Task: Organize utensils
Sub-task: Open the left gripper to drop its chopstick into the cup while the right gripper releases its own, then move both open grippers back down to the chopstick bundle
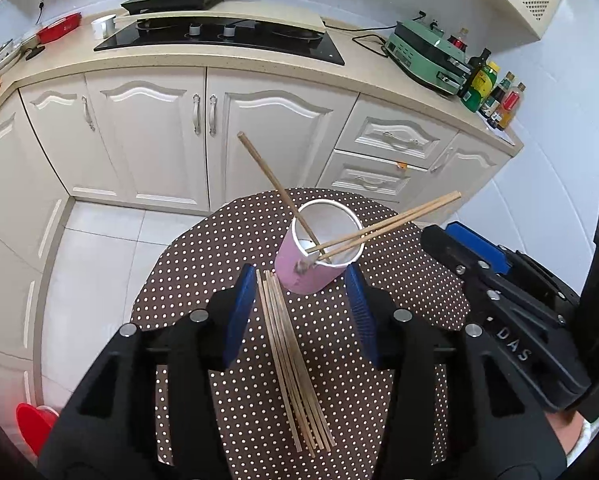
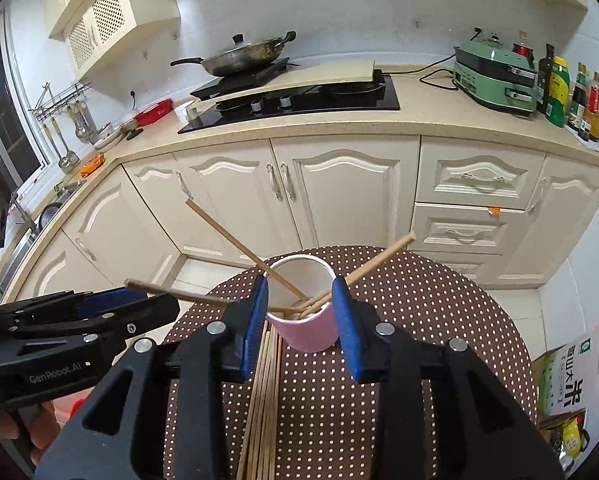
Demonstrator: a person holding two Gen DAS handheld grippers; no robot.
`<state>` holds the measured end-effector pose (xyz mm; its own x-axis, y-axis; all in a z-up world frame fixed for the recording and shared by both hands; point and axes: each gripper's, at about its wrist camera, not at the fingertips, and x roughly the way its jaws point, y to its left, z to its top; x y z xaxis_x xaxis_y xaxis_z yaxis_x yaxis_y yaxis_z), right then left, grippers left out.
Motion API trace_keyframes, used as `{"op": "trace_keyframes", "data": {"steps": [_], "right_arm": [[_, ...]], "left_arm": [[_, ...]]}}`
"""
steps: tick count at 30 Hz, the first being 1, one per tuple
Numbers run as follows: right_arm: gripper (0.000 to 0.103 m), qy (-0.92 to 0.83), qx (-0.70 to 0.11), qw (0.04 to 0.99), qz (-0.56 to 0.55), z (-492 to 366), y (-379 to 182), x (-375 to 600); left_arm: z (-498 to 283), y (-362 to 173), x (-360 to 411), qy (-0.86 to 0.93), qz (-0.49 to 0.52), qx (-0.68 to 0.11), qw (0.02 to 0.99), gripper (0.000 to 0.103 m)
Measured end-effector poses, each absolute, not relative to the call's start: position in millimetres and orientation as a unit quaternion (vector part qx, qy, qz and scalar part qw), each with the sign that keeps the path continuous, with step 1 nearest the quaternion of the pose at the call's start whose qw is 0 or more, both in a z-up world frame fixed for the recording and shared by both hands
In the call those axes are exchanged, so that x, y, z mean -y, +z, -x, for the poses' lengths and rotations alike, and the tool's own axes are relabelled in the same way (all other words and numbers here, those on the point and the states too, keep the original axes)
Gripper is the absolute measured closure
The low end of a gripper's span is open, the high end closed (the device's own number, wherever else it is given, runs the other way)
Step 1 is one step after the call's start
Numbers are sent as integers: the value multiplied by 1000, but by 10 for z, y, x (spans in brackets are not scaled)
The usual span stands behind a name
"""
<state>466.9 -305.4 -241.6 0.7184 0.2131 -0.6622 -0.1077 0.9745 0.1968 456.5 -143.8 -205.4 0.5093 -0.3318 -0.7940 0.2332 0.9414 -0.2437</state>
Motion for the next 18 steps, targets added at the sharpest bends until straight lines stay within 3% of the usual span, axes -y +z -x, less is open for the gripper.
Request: {"op": "trace_keyframes", "data": {"steps": [18], "right_arm": [[71, 74, -406, 907, -80, -4211, -2715, 2971]], "left_arm": [[-4266, -2580, 1098, -134, 68, -514, 844, 57]]}}
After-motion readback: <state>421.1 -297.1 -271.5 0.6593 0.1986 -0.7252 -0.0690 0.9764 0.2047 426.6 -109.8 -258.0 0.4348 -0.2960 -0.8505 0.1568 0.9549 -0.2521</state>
